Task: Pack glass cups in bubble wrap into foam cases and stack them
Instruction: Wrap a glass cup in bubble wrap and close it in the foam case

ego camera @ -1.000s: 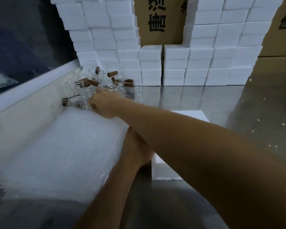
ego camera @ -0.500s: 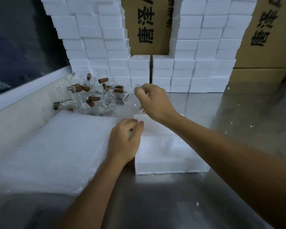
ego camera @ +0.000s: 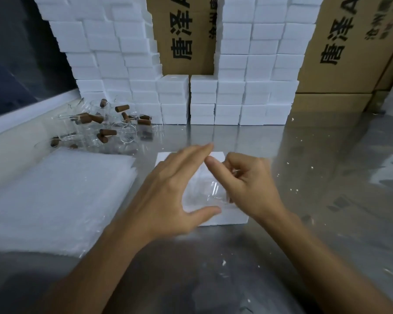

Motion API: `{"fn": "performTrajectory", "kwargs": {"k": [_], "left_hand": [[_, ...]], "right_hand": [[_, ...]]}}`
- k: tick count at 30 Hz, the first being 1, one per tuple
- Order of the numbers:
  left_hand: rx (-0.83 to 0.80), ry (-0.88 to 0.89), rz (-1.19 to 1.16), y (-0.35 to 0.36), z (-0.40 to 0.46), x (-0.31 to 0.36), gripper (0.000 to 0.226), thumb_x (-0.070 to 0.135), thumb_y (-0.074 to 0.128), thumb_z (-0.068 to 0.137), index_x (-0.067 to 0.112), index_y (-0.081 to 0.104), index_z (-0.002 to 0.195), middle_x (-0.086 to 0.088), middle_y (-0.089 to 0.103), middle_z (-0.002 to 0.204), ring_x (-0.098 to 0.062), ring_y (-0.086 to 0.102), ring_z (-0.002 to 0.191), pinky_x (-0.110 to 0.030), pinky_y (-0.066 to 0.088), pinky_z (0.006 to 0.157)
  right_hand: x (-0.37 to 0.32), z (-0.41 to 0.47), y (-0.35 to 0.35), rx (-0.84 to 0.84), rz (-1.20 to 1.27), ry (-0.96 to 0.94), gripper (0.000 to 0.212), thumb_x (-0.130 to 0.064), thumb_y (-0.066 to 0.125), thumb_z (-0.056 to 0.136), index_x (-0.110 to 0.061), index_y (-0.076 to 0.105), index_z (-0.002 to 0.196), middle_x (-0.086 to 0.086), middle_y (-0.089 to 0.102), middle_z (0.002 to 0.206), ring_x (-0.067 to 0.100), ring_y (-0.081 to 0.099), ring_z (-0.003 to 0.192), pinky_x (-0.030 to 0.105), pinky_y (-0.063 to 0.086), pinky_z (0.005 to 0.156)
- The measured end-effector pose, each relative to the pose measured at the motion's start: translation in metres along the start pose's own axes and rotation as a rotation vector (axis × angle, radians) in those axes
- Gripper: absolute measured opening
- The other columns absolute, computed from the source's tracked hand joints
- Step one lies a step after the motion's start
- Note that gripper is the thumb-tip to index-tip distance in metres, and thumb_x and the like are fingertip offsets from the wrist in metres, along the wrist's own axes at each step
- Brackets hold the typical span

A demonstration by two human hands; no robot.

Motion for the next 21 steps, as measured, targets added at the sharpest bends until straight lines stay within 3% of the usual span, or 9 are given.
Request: {"fn": "performTrajectory", "kwargs": {"k": [4, 7, 10, 13, 18, 21], "left_hand": [[0.006, -0.035, -0.058, -0.003, 0.001, -0.001, 0.072, 0.046, 0.079, 0.074, 0.016, 0.055, 0.134, 0.007, 0.062, 0.122, -0.012, 0.062, 0.092, -0.031, 0.057, 0.08], [0.065, -0.073, -0.039, -0.009, 0.001, -0.004, 0.071, 0.042, 0.077, 0.069, 0.012, 0.059, 0.13, -0.002, 0.067, 0.117, -0.015, 0.066, 0.089, -0.028, 0.059, 0.078], [0.131, -0.039, 0.015, -0.012, 0.001, -0.005, 0.067, 0.034, 0.076, 0.07, 0.004, 0.06, 0.129, -0.01, 0.068, 0.117, -0.018, 0.069, 0.09, -0.025, 0.059, 0.077], [0.165, -0.062, -0.003, -0.011, 0.001, -0.009, 0.069, 0.021, 0.084, 0.069, 0.003, 0.058, 0.13, -0.011, 0.066, 0.121, -0.016, 0.069, 0.091, -0.015, 0.056, 0.079], [0.125, -0.108, -0.045, -0.011, 0.002, -0.015, 0.075, 0.003, 0.085, 0.07, 0.014, 0.052, 0.137, -0.006, 0.059, 0.134, -0.008, 0.066, 0.097, -0.009, 0.051, 0.085], [0.148, -0.146, 0.071, -0.022, 0.001, -0.026, 0.071, -0.001, 0.077, 0.077, 0.018, 0.05, 0.14, -0.003, 0.06, 0.129, -0.008, 0.066, 0.087, -0.017, 0.054, 0.08]], "right_hand": [[-0.013, -0.006, 0.003, 0.062, -0.082, -0.244, 0.043, -0.041, 0.068, 0.088, -0.008, 0.057, 0.063, -0.007, 0.051, 0.049, 0.017, 0.054, 0.043, 0.028, 0.04, 0.045], [-0.012, -0.004, 0.002, 0.003, -0.091, -0.241, 0.036, -0.047, 0.074, 0.082, -0.012, 0.069, 0.084, -0.022, 0.055, 0.069, 0.005, 0.056, 0.053, 0.017, 0.042, 0.054], [-0.009, -0.004, 0.002, -0.157, -0.188, -0.231, 0.057, -0.06, 0.074, 0.075, -0.023, 0.066, 0.118, -0.017, 0.064, 0.101, 0.004, 0.061, 0.076, 0.025, 0.053, 0.068], [-0.009, -0.005, 0.003, -0.259, -0.182, -0.218, 0.068, -0.043, 0.082, 0.076, -0.023, 0.055, 0.136, -0.008, 0.062, 0.117, 0.009, 0.061, 0.092, 0.035, 0.055, 0.081], [-0.012, -0.008, 0.007, -0.211, -0.212, -0.236, 0.062, -0.018, 0.079, 0.08, -0.021, 0.054, 0.136, -0.007, 0.062, 0.124, 0.011, 0.059, 0.098, 0.035, 0.053, 0.087], [-0.008, -0.009, 0.005, -0.132, -0.19, -0.209, 0.055, -0.009, 0.076, 0.076, -0.021, 0.058, 0.127, -0.009, 0.062, 0.12, 0.013, 0.059, 0.102, 0.037, 0.052, 0.09]]}}
Point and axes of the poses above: each hand's wrist, its own z-axis towards the middle knuckle, its own y-axis out of the palm, x = y × z, the point moved 4 cm from there along z, towards the middle knuckle
